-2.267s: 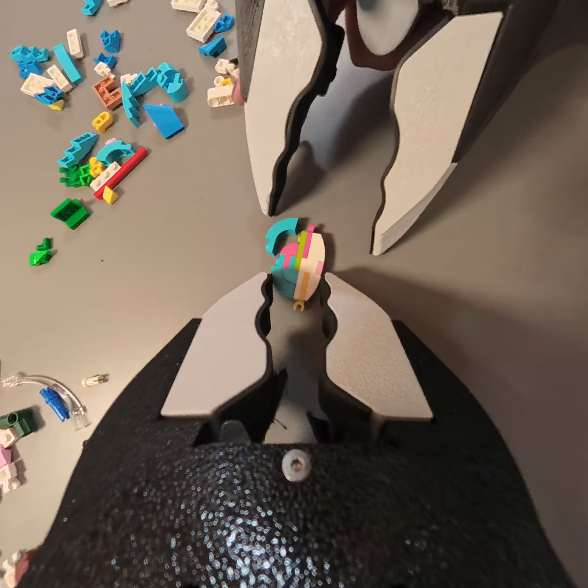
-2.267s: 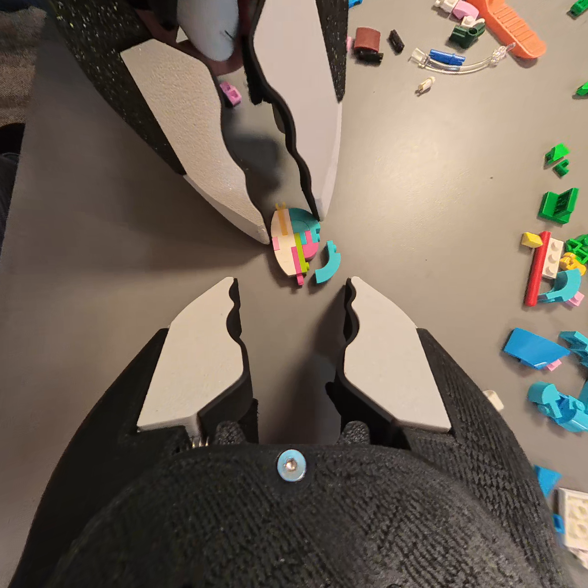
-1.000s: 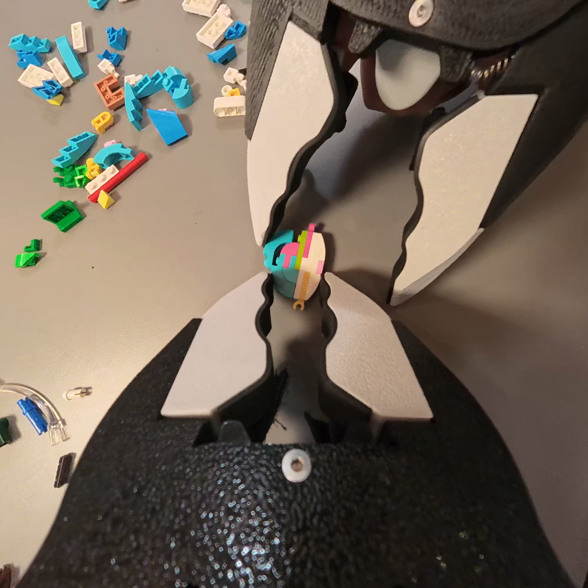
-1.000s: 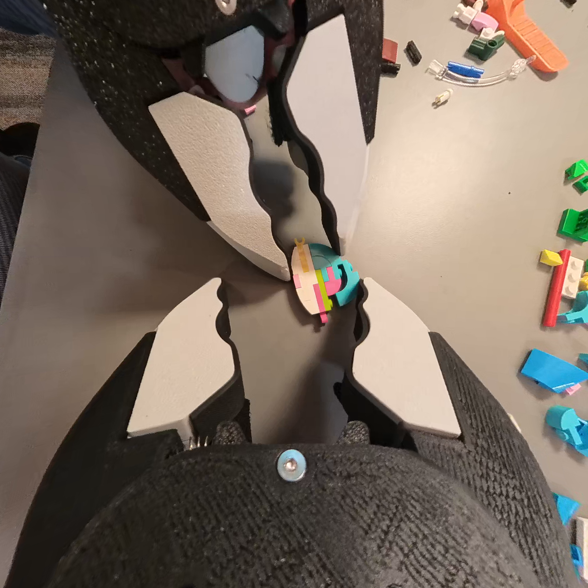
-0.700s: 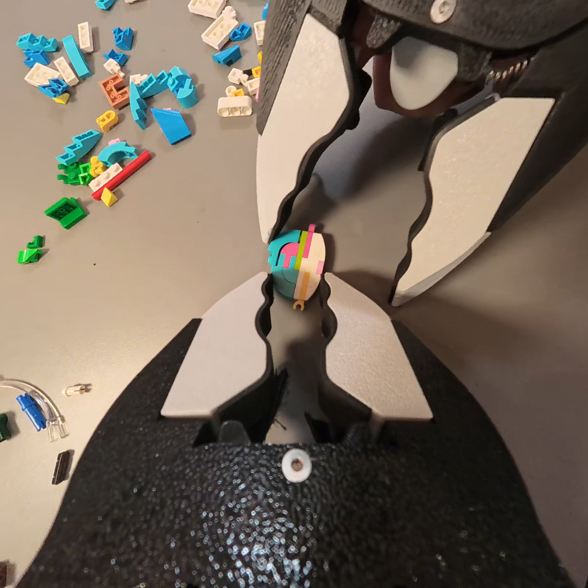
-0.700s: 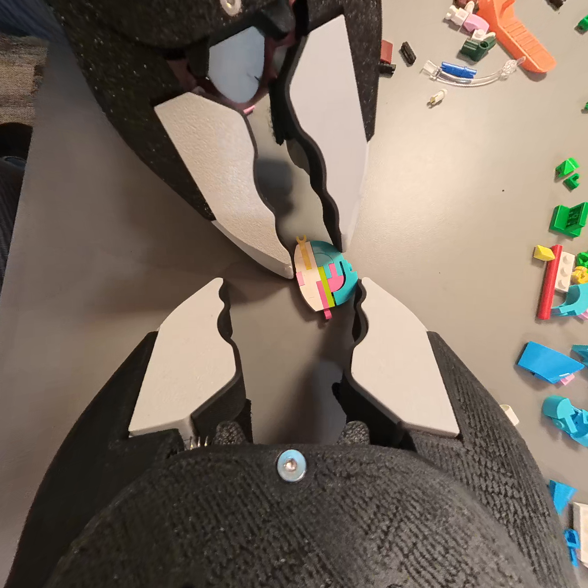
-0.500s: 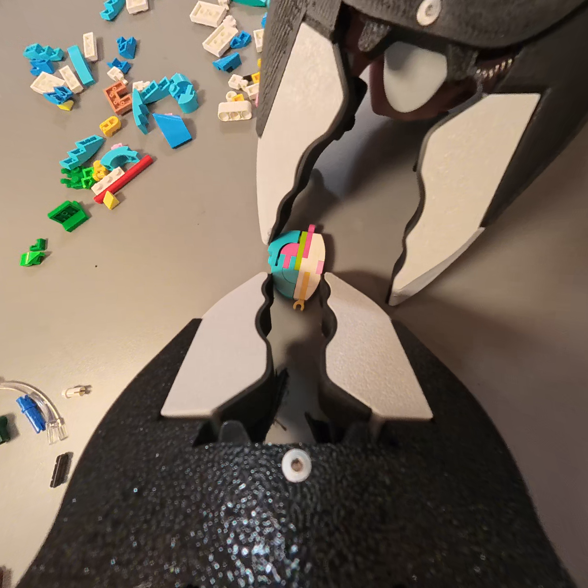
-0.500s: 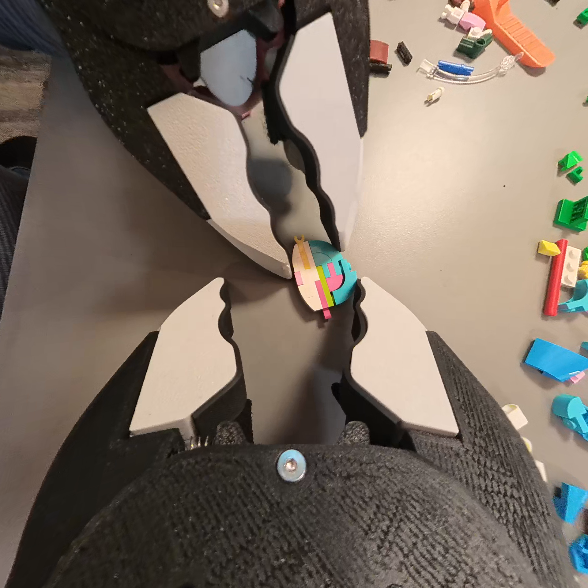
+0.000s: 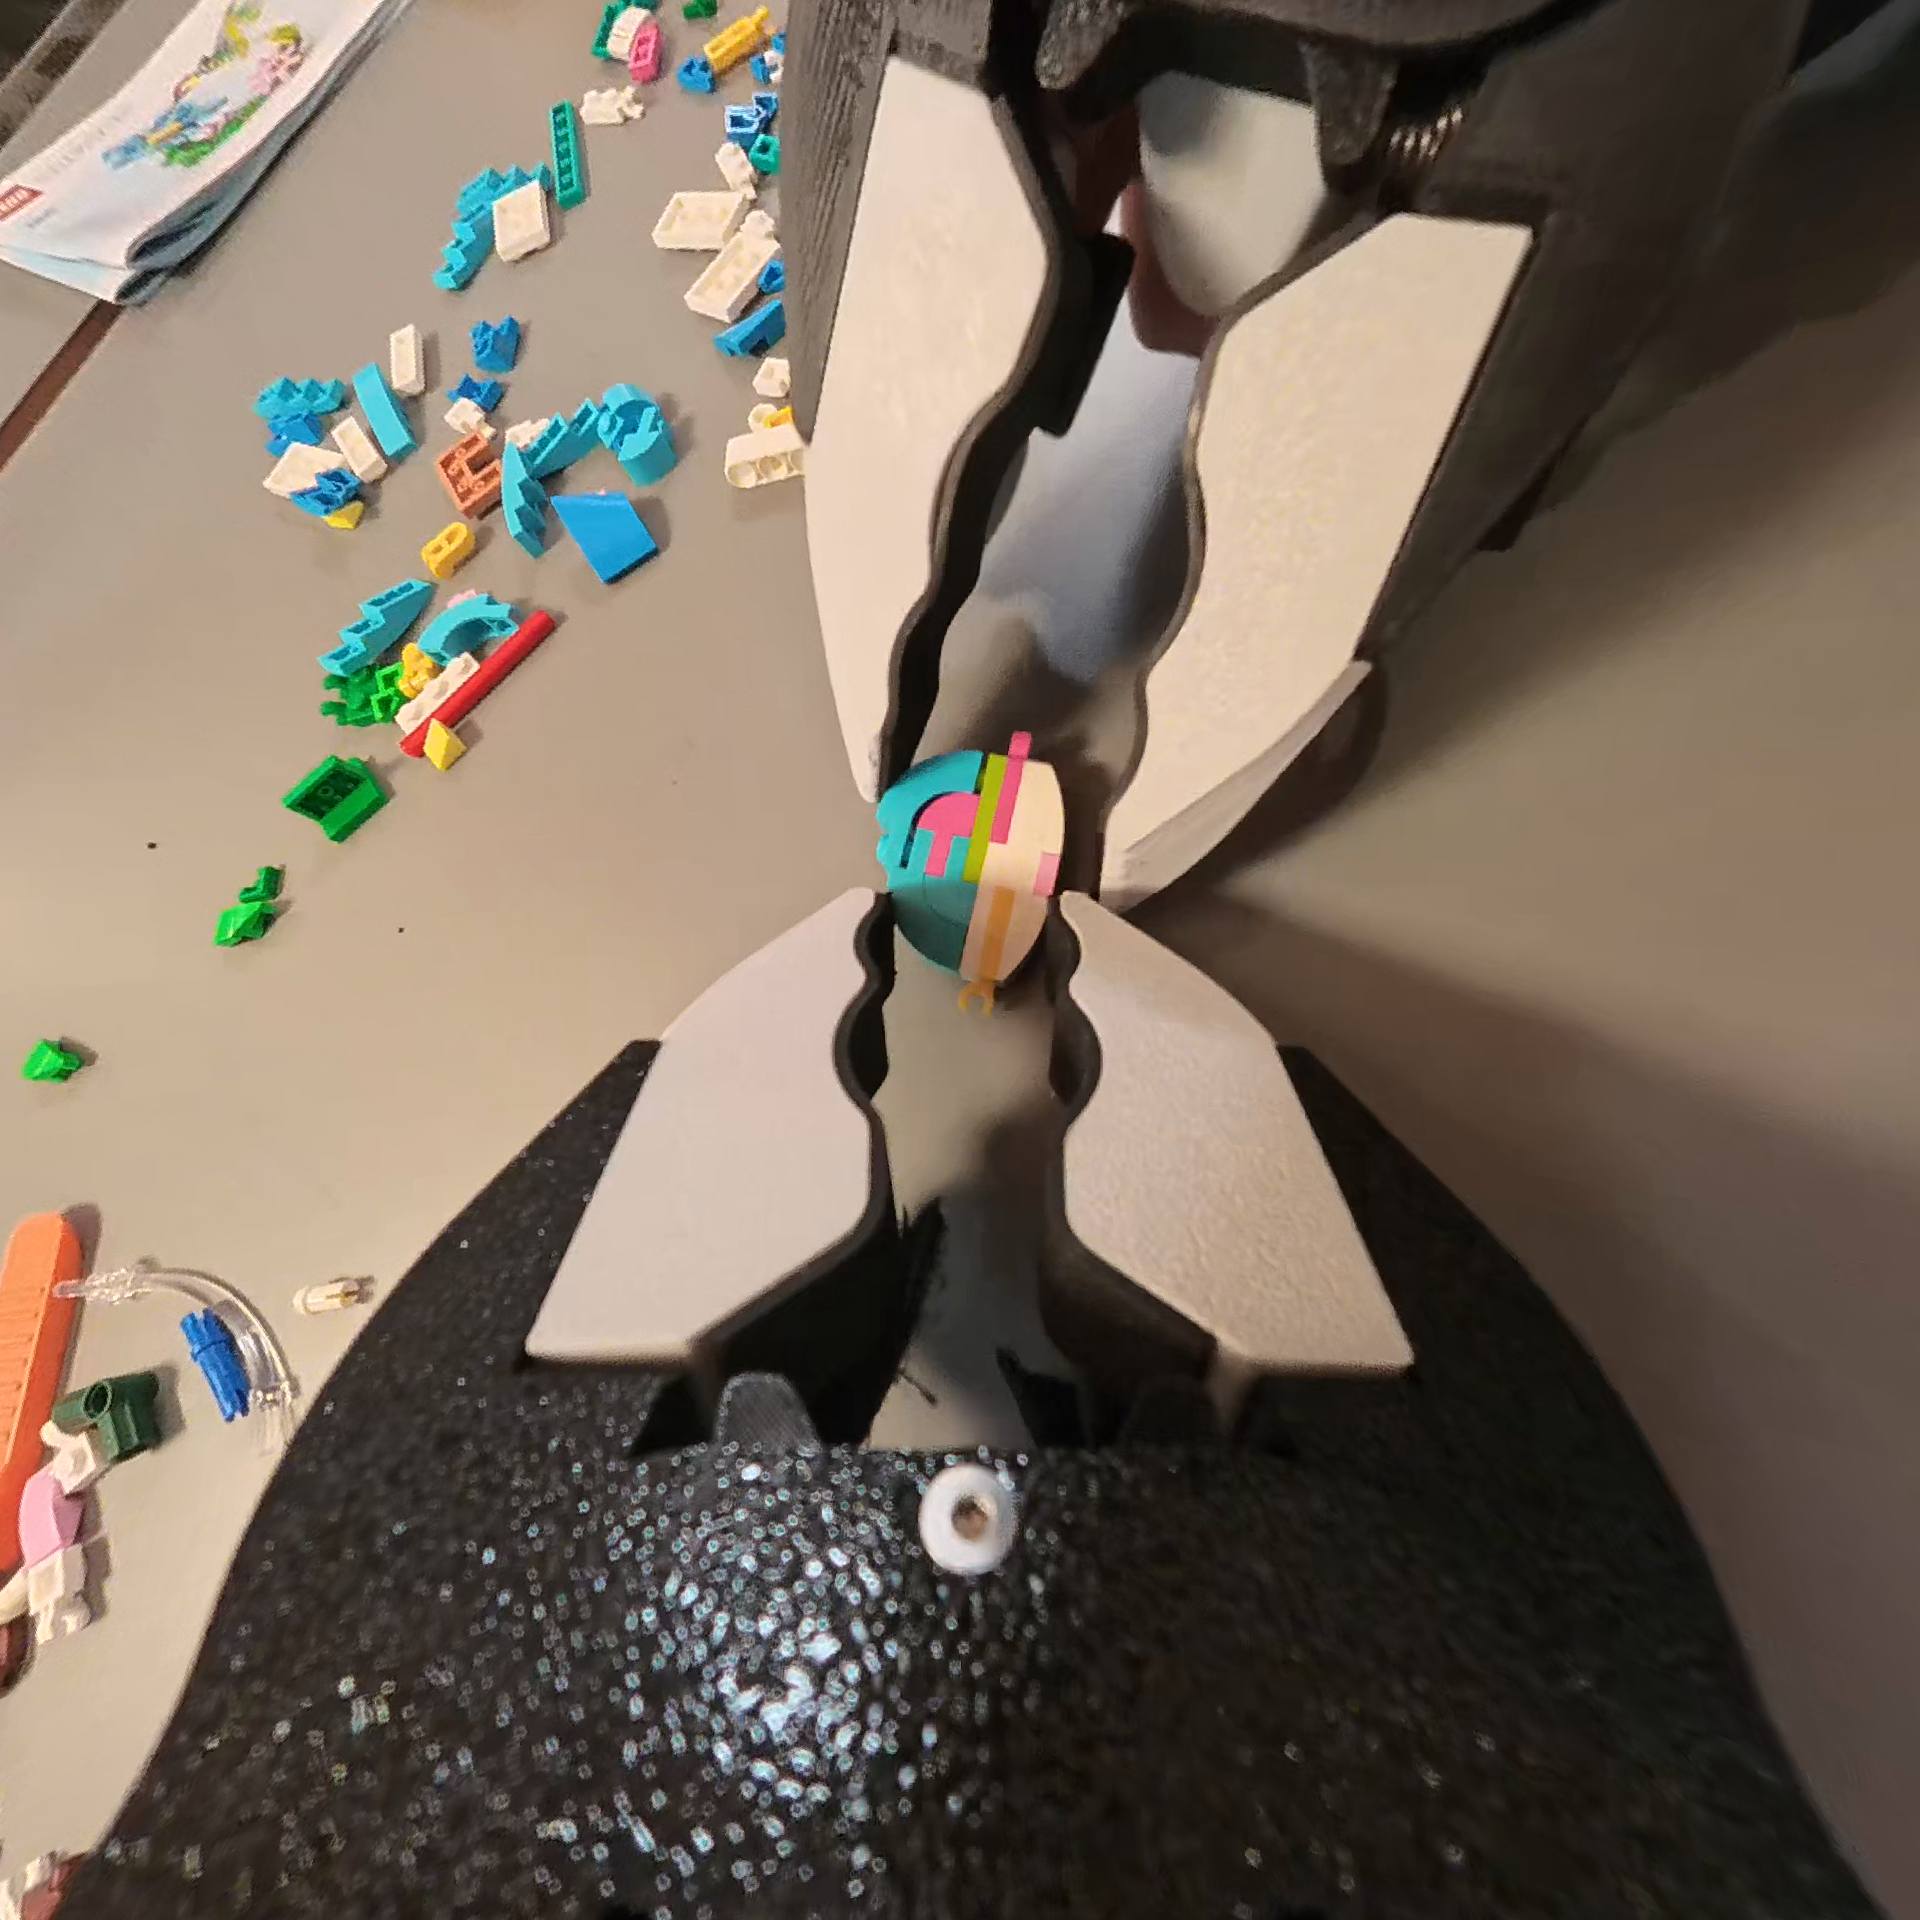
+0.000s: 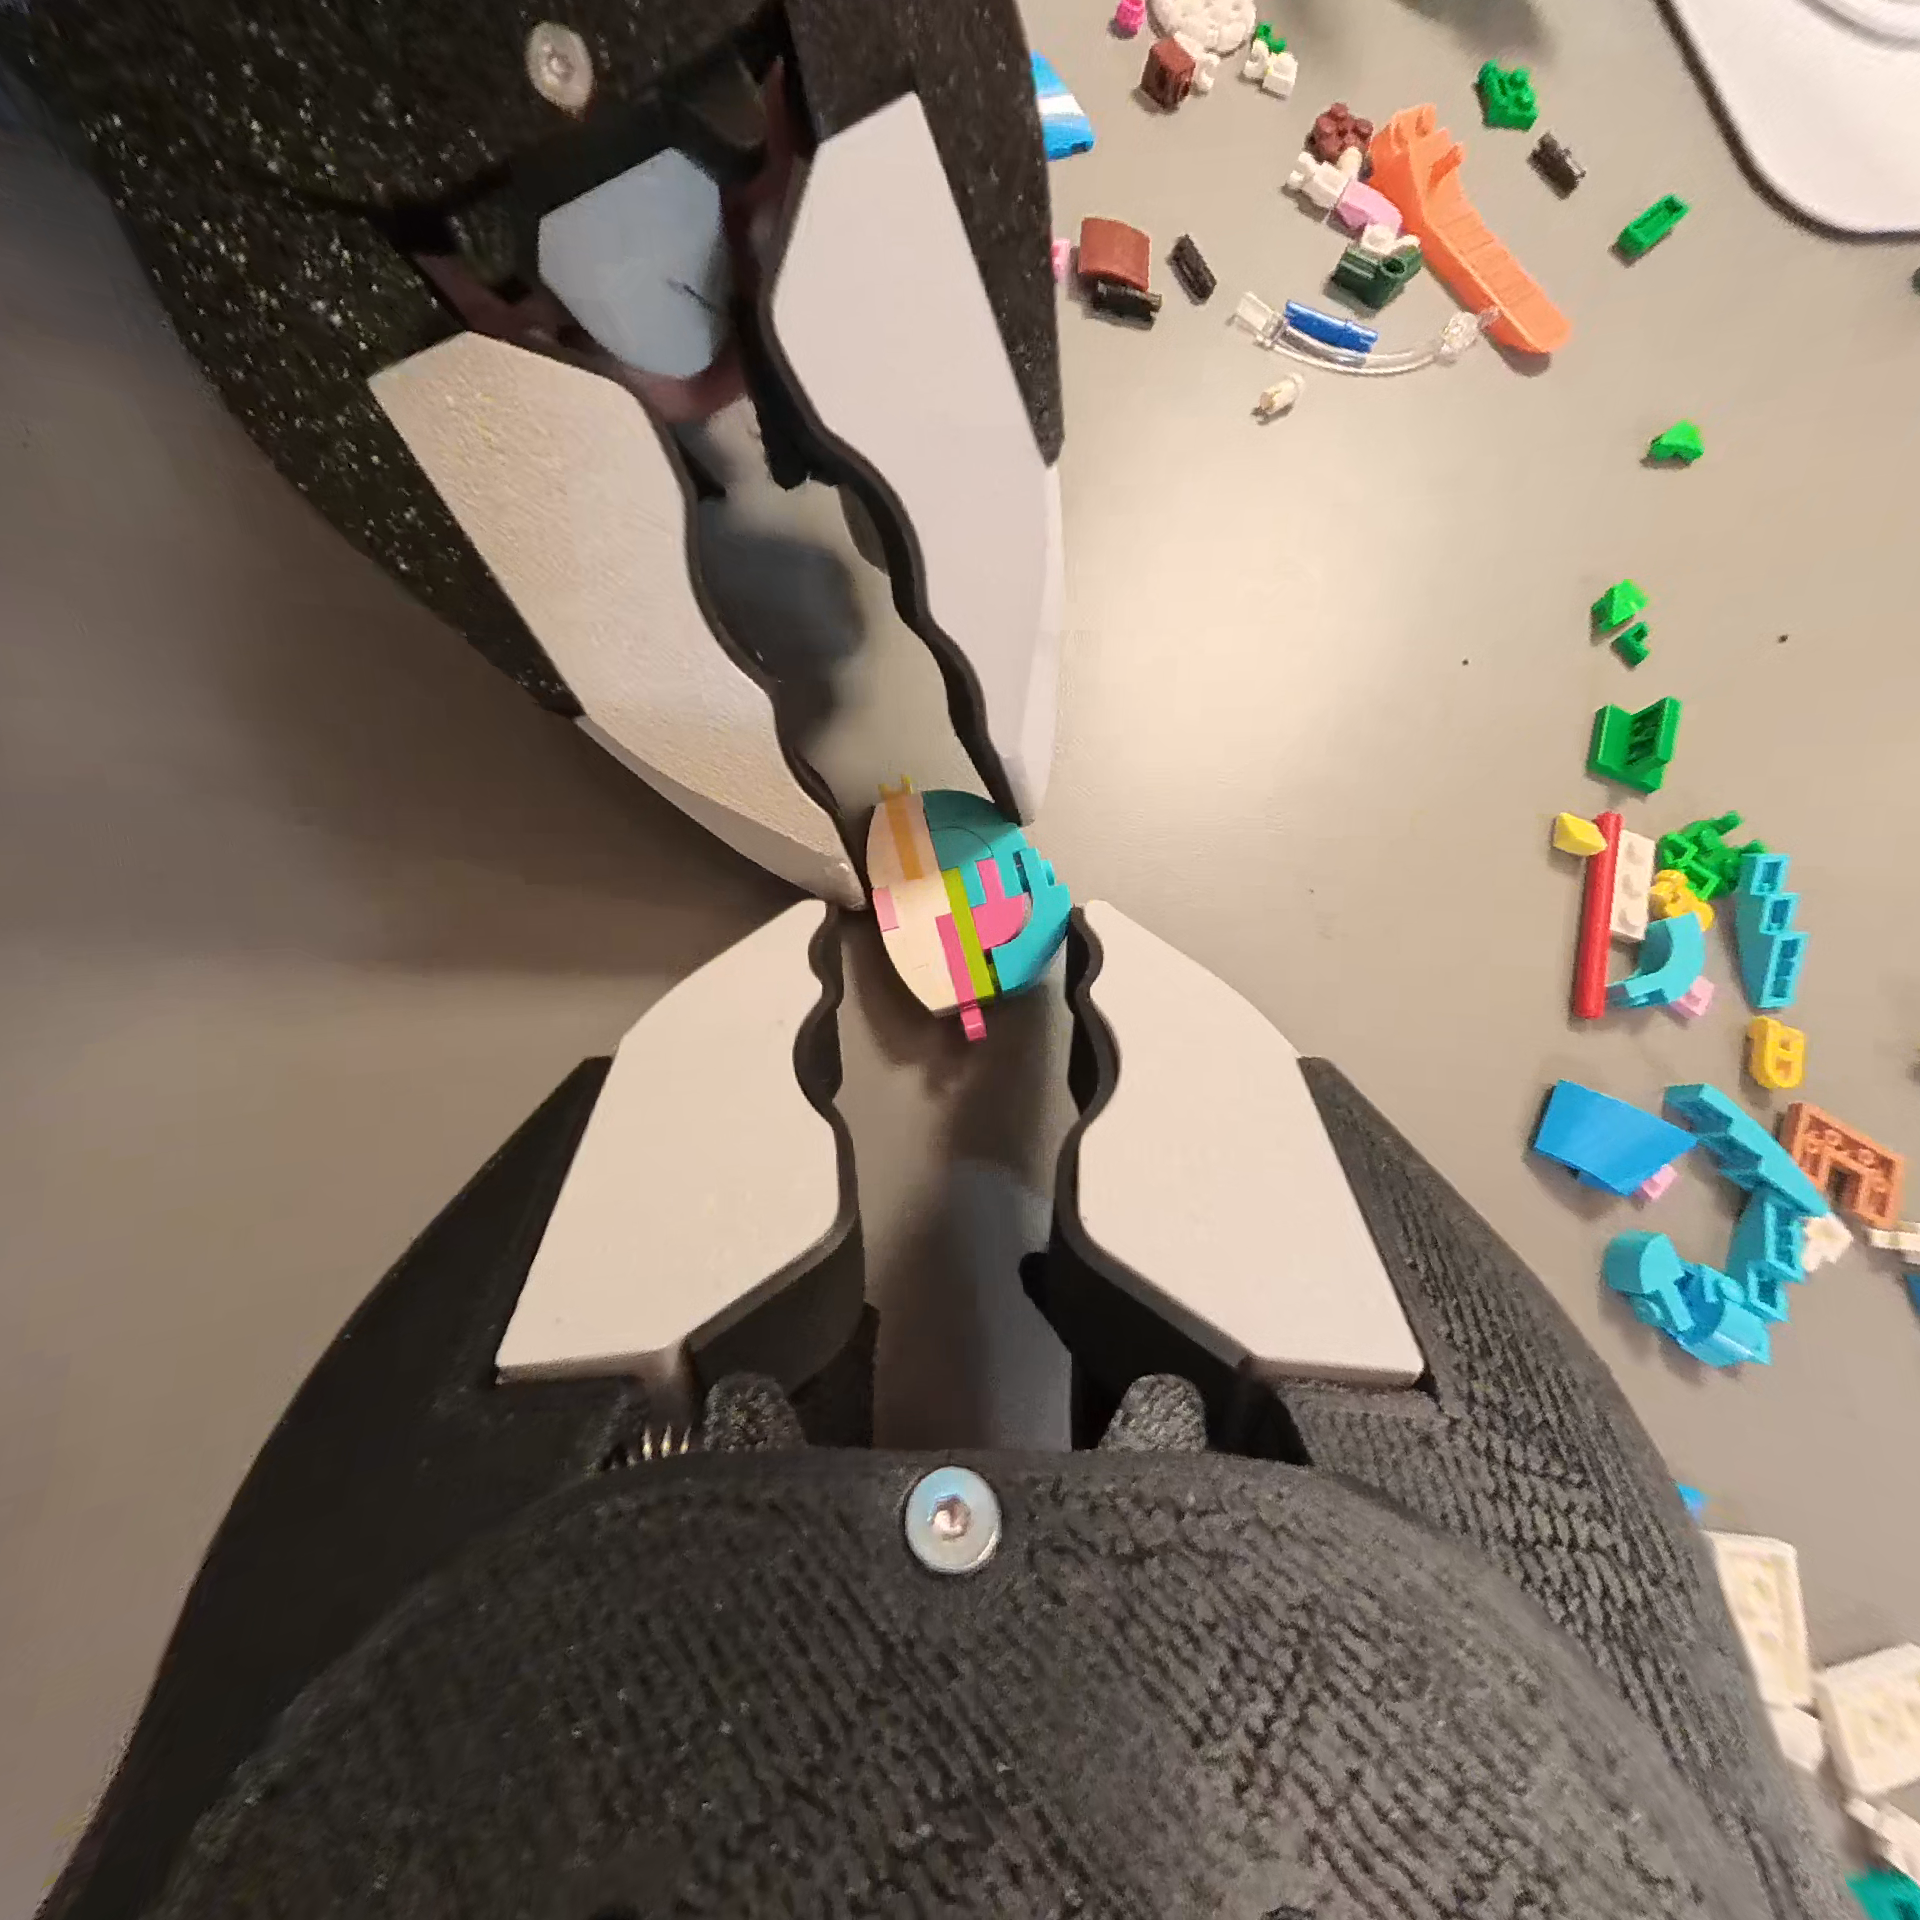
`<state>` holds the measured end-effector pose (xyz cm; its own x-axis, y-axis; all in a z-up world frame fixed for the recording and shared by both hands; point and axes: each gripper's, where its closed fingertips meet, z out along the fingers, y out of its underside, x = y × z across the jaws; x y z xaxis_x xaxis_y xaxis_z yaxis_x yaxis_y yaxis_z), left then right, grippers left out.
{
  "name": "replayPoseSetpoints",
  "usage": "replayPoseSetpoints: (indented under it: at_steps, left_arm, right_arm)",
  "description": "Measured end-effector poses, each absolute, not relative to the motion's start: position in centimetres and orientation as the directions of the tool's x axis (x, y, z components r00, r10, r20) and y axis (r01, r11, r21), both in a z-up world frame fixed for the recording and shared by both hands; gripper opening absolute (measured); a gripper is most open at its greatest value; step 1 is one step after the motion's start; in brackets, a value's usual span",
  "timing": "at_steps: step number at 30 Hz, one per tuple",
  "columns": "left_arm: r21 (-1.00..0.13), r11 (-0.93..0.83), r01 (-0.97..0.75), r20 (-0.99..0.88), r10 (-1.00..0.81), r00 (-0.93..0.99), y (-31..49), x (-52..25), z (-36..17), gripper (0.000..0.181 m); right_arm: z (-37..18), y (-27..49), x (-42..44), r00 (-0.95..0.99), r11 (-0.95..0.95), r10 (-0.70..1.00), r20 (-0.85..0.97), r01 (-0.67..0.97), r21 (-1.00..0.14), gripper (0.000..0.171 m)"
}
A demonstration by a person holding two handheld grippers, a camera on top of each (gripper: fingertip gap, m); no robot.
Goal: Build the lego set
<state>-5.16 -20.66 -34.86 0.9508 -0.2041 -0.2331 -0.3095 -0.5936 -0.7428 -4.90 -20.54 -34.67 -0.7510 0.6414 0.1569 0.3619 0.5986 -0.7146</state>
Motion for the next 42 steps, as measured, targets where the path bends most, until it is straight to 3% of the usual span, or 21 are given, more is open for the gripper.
replayPoseSetpoints:
  at_steps: [1, 9, 17, 26, 36, 42]
  left_arm:
    - [-0.743, -0.590, -0.315, -0.241, -0.203, 0.949, -20.7, -5.2, -34.8, 0.027]
    - [-0.740, -0.552, -0.386, -0.331, -0.201, 0.922, -20.7, -5.0, -34.5, 0.027]
    - [-0.713, -0.390, -0.583, -0.586, -0.124, 0.801, -20.7, -4.9, -31.1, 0.027]
    - [-0.558, -0.208, -0.803, -0.826, 0.044, 0.562, -21.3, -3.8, -25.3, 0.028]
    - [-0.436, -0.116, -0.892, -0.897, 0.138, 0.420, -21.9, -2.5, -21.4, 0.027]
    - [-0.414, -0.083, -0.907, -0.903, 0.164, 0.397, -22.3, -1.8, -20.2, 0.027]
  right_arm:
    - [-34.7, -20.5, -4.9, -0.753, 0.617, 0.633, 0.181, 0.349, -0.705, 0.040]
    - [-34.4, -20.4, -4.8, -0.764, 0.658, 0.595, 0.250, 0.284, -0.697, 0.038]
    - [-30.9, -20.4, -5.0, -0.660, 0.716, 0.548, 0.513, 0.053, -0.696, 0.033]
    - [-24.9, -21.1, -4.0, -0.374, 0.851, 0.380, 0.846, -0.217, -0.478, 0.033]
    - [-21.0, -21.7, -2.6, -0.179, 0.915, 0.213, 0.961, -0.308, -0.260, 0.033]
    - [-19.8, -22.1, -2.1, -0.148, 0.920, 0.176, 0.973, -0.328, -0.216, 0.033]
